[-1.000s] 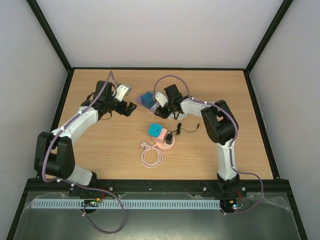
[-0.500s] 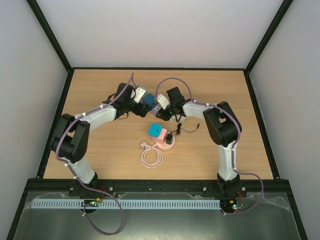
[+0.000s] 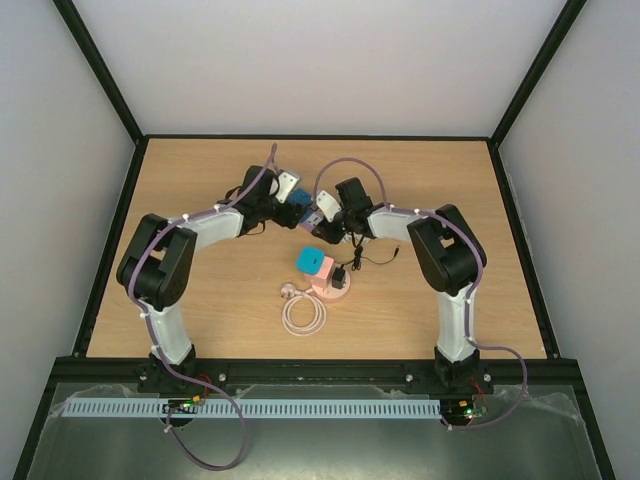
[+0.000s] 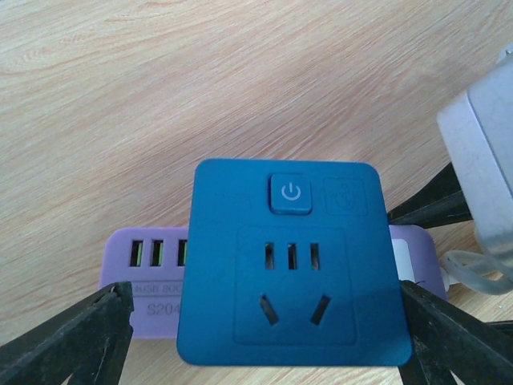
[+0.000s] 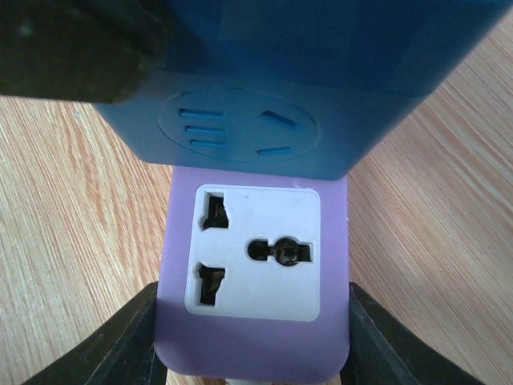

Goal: Pull the plug off the socket

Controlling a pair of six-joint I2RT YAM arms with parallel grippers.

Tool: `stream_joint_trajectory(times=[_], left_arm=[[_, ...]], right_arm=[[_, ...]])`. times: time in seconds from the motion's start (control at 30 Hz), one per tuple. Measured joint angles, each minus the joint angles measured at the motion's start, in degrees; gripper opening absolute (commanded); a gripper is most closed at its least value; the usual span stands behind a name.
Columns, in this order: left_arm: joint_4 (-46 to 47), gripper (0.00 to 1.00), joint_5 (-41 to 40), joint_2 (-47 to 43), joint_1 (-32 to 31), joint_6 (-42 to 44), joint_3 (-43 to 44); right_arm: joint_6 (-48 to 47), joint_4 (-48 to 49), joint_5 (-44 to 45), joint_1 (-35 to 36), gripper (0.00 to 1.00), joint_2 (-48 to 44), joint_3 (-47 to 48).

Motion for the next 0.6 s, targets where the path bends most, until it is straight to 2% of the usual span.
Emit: stream_joint_trajectory(times=[0.1, 0.33, 0.53, 0.6], left_arm=[[1.09, 0.75, 0.24, 0.66, -0.28, -0.28, 0.0], [3.06, 0.59, 0.5, 2.03, -0.87, -0.31, 0.02], [4.33, 0.54, 0.48, 2.03, -0.87, -0.02, -0.61], [4.9, 0.51, 0.5, 2.03, -0.87, -0.02, -0.92]], right_arm=[[0.17, 1.11, -0.15, 0.0, 0.4, -0.13, -0.68], [0.83, 4.48, -1.09, -0.2, 0.51, -0.57, -2.84], [1.42, 8.26, -2.49, -0.59, 0.59, -0.66, -4.72], [1.81, 8.37, -2.99, -0.63, 0.65, -0.63, -4.72]])
